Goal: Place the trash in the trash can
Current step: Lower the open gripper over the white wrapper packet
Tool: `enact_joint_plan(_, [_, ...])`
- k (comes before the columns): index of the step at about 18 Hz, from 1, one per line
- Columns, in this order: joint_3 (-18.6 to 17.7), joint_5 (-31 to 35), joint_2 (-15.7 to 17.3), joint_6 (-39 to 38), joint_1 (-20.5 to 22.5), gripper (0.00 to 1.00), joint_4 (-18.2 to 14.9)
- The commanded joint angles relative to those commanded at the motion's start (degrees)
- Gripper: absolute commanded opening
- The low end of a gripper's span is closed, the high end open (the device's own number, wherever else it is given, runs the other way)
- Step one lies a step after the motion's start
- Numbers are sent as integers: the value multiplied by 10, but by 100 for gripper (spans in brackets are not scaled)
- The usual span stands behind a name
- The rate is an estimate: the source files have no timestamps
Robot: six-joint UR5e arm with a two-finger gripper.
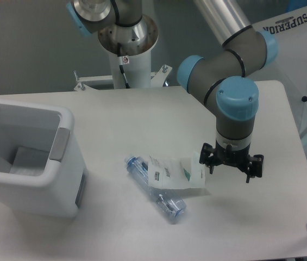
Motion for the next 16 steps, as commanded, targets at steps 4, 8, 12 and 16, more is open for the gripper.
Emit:
enact_joint_plan(4, [0, -2, 0, 1, -1, 100, 1])
enact_joint_plan(8, [-3, -2, -3, -2, -2, 100, 6])
enact_joint_plan(12, [-21, -5, -6, -4, -7, 100, 23])
enact_joint_plan(16, [-44, -3, -16, -4, -9, 100, 60])
